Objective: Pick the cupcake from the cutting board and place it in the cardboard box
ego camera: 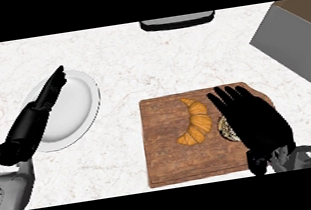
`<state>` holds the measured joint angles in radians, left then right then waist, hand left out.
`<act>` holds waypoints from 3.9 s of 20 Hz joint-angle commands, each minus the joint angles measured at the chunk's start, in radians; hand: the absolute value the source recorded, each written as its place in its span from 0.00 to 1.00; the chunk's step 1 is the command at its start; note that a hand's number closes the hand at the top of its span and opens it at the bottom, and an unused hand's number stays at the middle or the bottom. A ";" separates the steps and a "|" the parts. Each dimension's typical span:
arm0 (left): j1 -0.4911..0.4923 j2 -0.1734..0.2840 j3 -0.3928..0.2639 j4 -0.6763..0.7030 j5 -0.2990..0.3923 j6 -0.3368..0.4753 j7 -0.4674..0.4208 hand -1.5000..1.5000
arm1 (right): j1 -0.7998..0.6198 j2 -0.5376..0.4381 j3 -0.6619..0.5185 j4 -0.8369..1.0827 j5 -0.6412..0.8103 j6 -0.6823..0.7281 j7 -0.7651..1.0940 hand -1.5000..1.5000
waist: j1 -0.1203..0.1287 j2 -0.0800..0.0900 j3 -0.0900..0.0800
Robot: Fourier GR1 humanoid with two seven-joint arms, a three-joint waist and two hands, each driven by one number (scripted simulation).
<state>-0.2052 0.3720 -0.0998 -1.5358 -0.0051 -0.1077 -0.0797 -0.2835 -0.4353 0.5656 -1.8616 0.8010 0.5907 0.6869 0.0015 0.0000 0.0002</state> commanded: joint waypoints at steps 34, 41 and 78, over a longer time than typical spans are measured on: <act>-0.042 -0.099 0.121 -0.004 -0.084 -0.117 0.020 0.50 | -0.196 0.276 -0.218 0.565 0.238 -0.266 -0.482 1.00 | 0.026 0.009 0.000; -0.016 -0.100 0.110 0.003 -0.089 -0.141 -0.016 0.50 | -0.434 0.306 -0.366 0.949 0.231 -0.530 -0.667 1.00 | 0.039 0.013 0.001; -0.027 -0.106 0.137 -0.024 -0.108 -0.165 0.021 0.50 | -0.649 -0.191 -0.876 1.125 0.168 -0.362 -0.520 1.00 | 0.021 0.007 0.000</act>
<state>-0.2295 0.2518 0.0296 -1.5463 -0.1281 -0.2486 -0.0693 -0.9166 -0.5486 -0.2887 -0.8580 0.9927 0.1084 0.2044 0.0187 0.0073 0.0005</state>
